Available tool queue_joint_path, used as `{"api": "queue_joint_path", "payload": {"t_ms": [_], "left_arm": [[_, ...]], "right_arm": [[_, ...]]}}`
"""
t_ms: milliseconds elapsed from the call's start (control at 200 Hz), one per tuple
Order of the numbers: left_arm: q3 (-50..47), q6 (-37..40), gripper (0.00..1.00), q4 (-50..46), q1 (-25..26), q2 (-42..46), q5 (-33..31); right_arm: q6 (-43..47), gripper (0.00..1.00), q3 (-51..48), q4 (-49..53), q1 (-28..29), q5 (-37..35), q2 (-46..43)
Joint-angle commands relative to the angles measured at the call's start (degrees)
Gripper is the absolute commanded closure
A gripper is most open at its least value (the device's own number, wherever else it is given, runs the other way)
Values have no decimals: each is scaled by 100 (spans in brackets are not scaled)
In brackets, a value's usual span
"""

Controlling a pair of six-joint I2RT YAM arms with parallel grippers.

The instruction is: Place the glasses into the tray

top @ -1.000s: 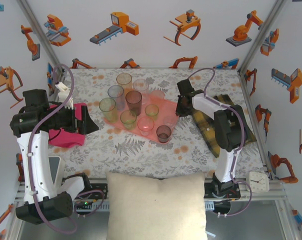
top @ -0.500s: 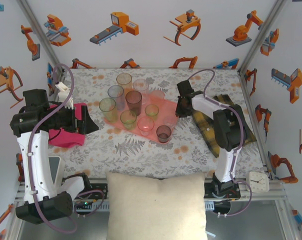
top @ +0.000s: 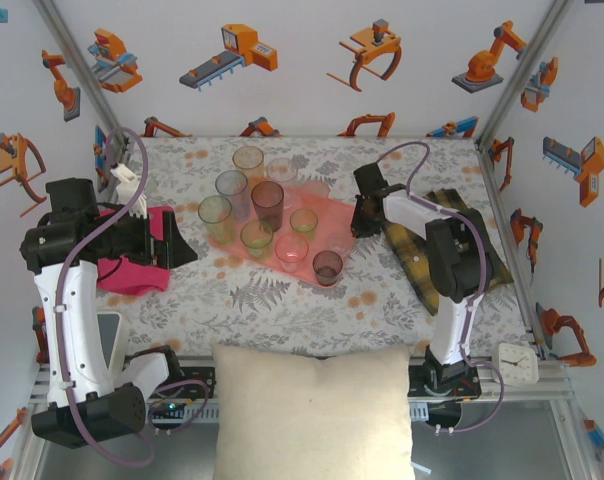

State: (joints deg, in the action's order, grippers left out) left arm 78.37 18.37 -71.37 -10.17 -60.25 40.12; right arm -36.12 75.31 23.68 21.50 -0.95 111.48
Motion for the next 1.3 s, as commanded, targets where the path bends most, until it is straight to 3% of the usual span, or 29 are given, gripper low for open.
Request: {"api": "queue_joint_path", "payload": {"t_ms": [0,145,1297], "left_arm": [[29,-44,3,1,-28,-5,128],[76,-44,3,1,-20,-20,110],[152,-48,3,1,-28,-171,66]], "right_arm": [[-27,92,-25,-52,-31,-37,93],[23,100,13,-57,-35,-98,105],[560,100,1279,0,-510,322,903]]}}
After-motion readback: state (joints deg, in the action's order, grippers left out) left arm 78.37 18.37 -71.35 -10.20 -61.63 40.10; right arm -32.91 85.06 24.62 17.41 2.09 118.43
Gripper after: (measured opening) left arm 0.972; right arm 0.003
